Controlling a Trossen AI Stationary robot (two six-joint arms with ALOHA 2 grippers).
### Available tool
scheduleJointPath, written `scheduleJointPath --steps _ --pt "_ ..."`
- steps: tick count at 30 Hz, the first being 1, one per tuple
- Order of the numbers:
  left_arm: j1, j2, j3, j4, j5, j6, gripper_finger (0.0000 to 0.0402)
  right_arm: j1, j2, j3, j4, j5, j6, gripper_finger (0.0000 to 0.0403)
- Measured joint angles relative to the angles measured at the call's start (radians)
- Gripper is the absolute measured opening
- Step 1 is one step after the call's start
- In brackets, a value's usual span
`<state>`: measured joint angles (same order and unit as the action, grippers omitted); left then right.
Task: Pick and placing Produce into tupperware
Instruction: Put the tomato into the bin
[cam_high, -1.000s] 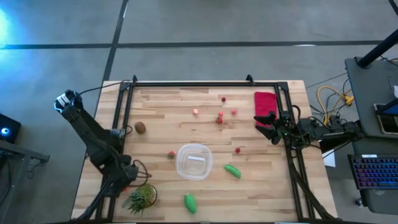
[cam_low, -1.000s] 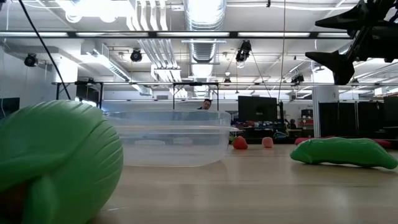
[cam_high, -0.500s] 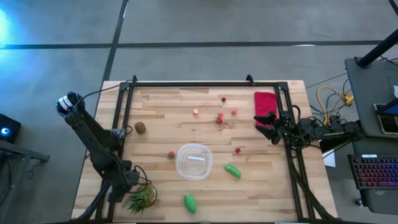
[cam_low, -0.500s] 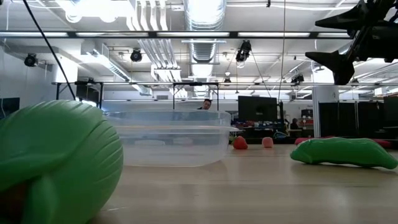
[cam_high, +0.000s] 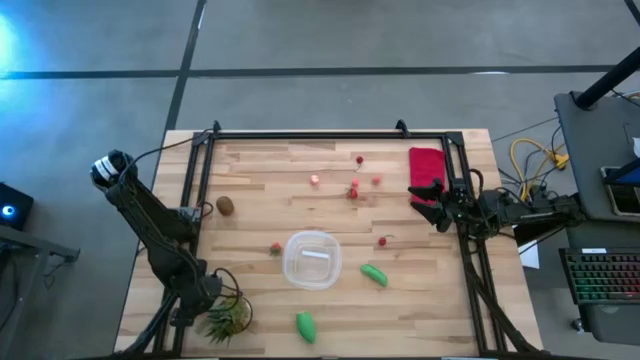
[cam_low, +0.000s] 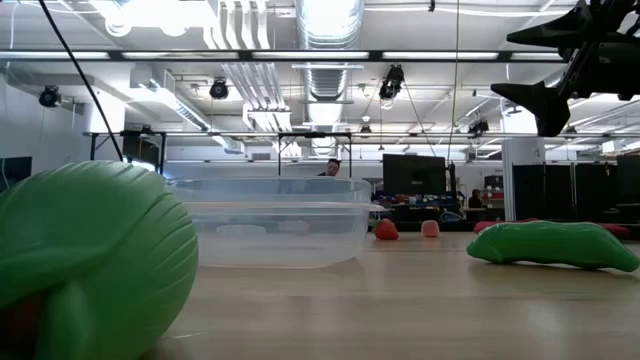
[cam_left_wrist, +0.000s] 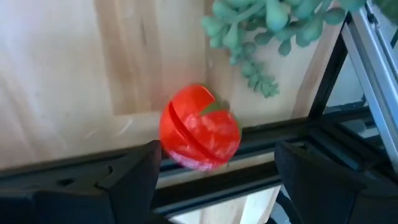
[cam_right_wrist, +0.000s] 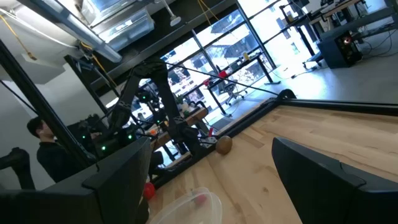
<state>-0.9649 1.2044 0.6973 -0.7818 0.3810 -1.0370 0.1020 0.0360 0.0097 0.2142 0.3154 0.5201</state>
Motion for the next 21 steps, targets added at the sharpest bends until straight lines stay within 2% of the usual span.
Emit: scheduleJointPath --steps 9,21 --pt "0.002 -0.097 -0.001 0.015 -0.094 0.003 0.03 0.0 0.0 0.0 0.0 0.0 0.0 0.0327" --pt "0.002 -0.106 -0.001 0.02 -0.16 0.003 0.03 0.0 0.0 0.0 0.0 0.0 0.0 0.0327"
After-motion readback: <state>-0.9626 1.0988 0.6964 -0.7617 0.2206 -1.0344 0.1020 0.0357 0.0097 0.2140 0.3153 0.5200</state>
